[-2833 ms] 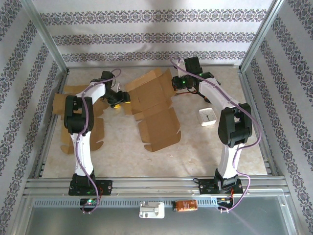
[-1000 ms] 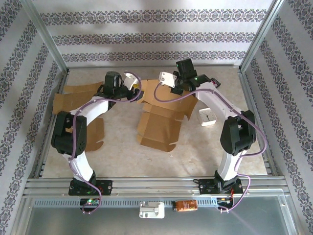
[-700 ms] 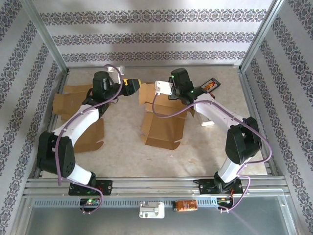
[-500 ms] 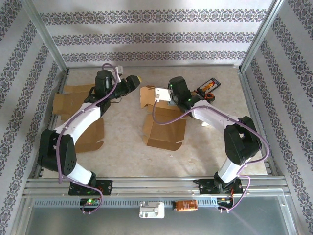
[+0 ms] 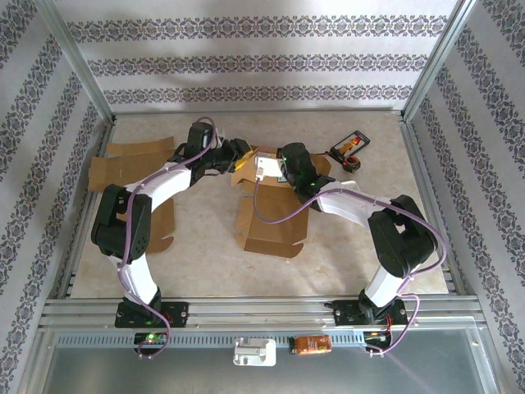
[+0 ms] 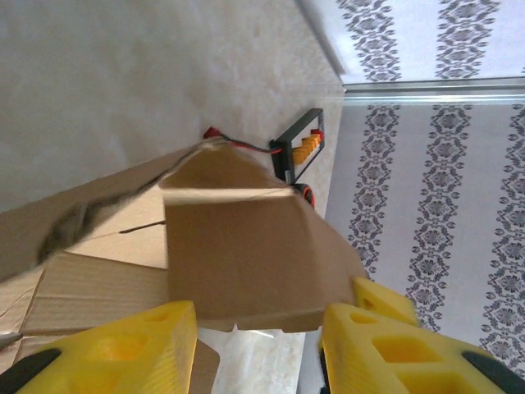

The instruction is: Fold the paper box

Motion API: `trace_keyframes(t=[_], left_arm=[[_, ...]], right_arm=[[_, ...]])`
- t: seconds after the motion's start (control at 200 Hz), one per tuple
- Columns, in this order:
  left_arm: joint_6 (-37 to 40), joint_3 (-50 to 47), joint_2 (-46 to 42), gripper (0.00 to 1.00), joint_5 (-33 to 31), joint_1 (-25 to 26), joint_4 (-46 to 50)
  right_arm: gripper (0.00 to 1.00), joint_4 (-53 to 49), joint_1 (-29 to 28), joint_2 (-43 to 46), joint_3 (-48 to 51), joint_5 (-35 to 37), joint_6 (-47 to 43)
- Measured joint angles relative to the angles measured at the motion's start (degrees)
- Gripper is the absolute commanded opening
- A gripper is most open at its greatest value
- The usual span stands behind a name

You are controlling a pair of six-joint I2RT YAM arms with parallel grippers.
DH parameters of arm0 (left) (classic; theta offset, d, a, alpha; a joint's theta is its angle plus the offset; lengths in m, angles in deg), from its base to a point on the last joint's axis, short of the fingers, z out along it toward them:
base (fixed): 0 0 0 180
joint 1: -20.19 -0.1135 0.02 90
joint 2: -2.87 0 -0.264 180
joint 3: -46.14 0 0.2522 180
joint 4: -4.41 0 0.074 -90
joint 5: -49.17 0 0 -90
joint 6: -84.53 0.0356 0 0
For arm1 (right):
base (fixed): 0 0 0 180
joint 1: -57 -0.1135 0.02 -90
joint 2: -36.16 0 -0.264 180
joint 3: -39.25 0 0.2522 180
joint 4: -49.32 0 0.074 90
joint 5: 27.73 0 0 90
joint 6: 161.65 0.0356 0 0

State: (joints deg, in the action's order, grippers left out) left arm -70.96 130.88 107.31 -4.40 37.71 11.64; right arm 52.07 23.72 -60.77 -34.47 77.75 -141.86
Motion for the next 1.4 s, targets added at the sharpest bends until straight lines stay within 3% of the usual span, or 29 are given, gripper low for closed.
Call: trace_keyframes(t=[0.255, 0.565, 0.929, 1.199, 1.399], left_arm=[[-2.3, 0.0, 3.7, 0.43, 4.1, 1.3, -4.9], [-1.1, 0.0, 4.6, 0.43, 4.4, 1.5, -8.3], [23.8, -6.1, -8.9, 0.41, -11.9, 2.2, 4.3], [30.2, -6.1, -3.3, 0.43, -16.2, 6.4, 11.8], [32.3, -4.4, 3.4, 0.45, -18.6, 6.5, 14.7]], right_arm=[[0.00, 0.7, -0.5, 0.0, 0.0, 0.2, -0.3], [0.00, 1.1, -0.5, 0.0, 0.2, 1.4, -0.3], [0.00, 1.5, -0.6, 0.0, 0.5, 1.6, -0.3], [0.00, 2.2, -0.6, -0.1, 0.5, 1.6, -0.5], [0.00, 2.2, -0.6, -0.1, 0.5, 1.6, -0.7]])
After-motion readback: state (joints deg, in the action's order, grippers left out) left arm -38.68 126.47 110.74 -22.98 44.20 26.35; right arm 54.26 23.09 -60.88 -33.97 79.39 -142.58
